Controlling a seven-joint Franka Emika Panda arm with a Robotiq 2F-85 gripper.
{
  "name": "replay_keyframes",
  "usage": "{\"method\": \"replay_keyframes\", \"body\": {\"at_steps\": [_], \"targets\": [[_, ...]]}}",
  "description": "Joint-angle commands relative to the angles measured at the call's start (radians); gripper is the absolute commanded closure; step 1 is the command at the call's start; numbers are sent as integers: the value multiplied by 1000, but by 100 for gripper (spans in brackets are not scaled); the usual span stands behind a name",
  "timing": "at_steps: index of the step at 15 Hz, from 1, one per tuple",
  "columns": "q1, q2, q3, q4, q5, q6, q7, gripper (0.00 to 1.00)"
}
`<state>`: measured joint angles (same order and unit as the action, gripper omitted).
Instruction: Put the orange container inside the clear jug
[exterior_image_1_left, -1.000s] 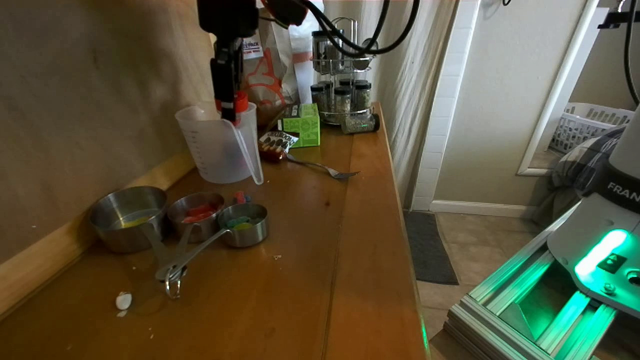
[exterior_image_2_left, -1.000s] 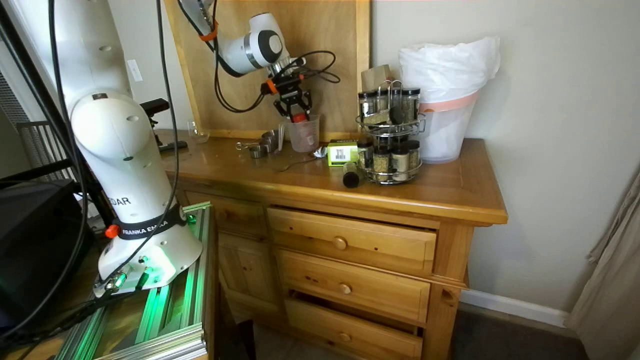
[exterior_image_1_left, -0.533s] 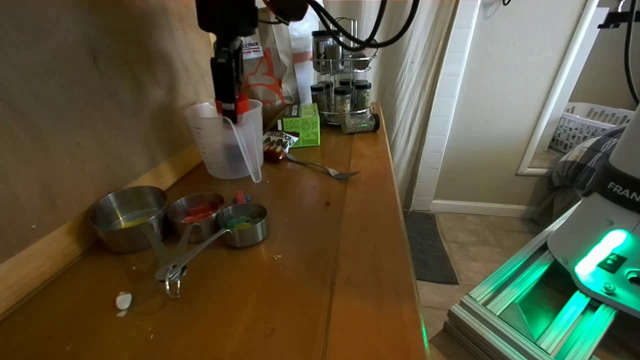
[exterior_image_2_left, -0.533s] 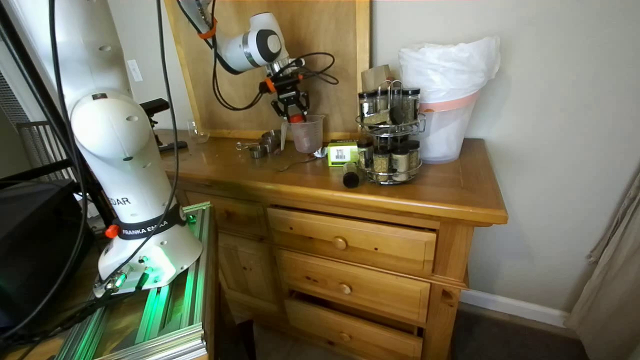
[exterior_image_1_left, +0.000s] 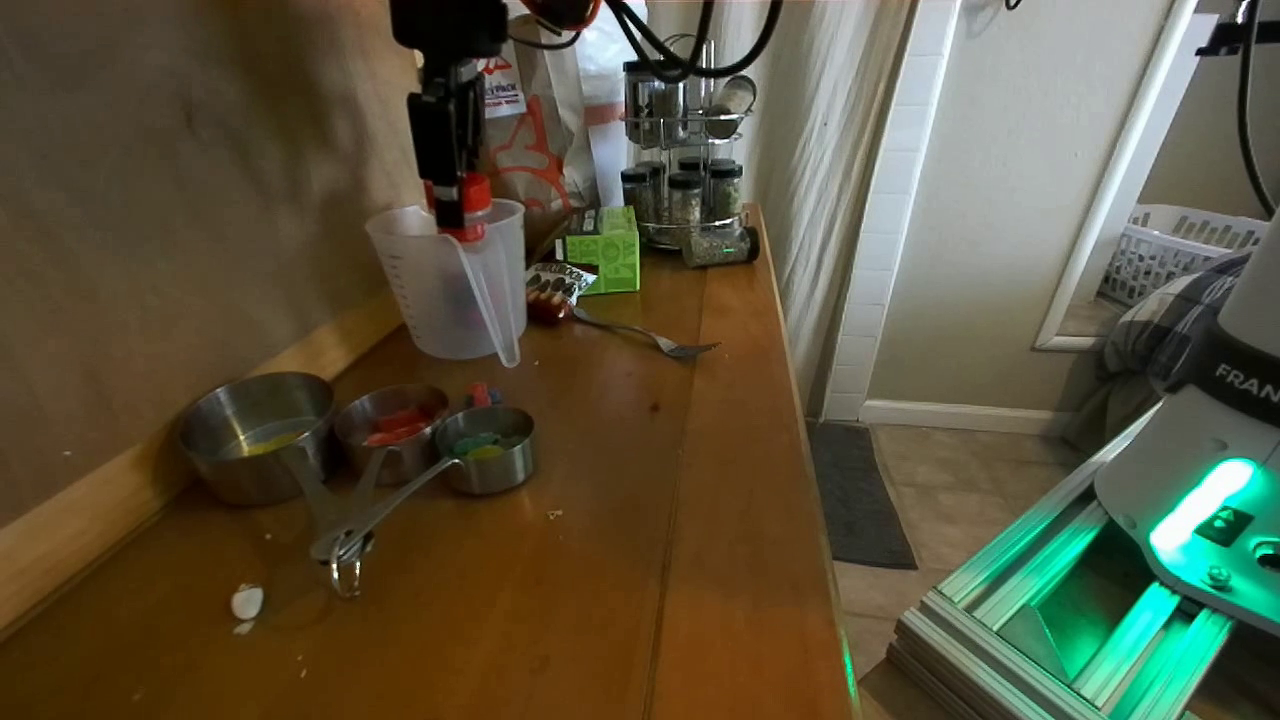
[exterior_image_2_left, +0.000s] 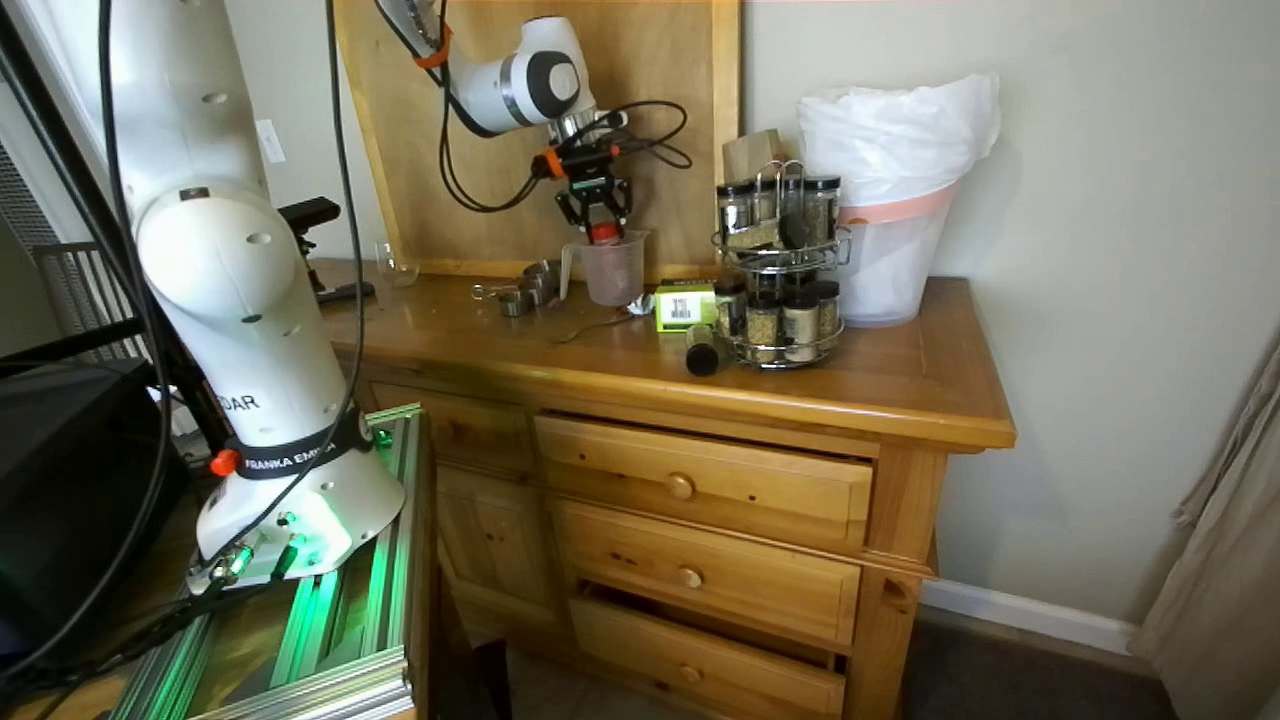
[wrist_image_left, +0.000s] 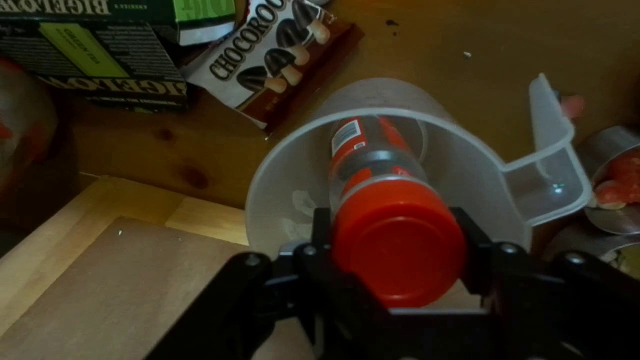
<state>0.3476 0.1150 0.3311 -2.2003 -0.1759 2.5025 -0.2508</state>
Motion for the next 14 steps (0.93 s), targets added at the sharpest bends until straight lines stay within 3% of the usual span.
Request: {"method": "replay_keyframes", "body": {"at_steps": [1,7,8,9,11,14], "targets": [[-17,51,6,84,58,-73,-39,67],[-13,68,6,122,51,-130,-19,67],[-13,66,8,122,54,-135,-17,17],[-12,64,8,121,52,-139,-14,15],[-13,56,10,117,59,-141,-15,1],[-11,38,15,107,61,-135,-11,0]]}}
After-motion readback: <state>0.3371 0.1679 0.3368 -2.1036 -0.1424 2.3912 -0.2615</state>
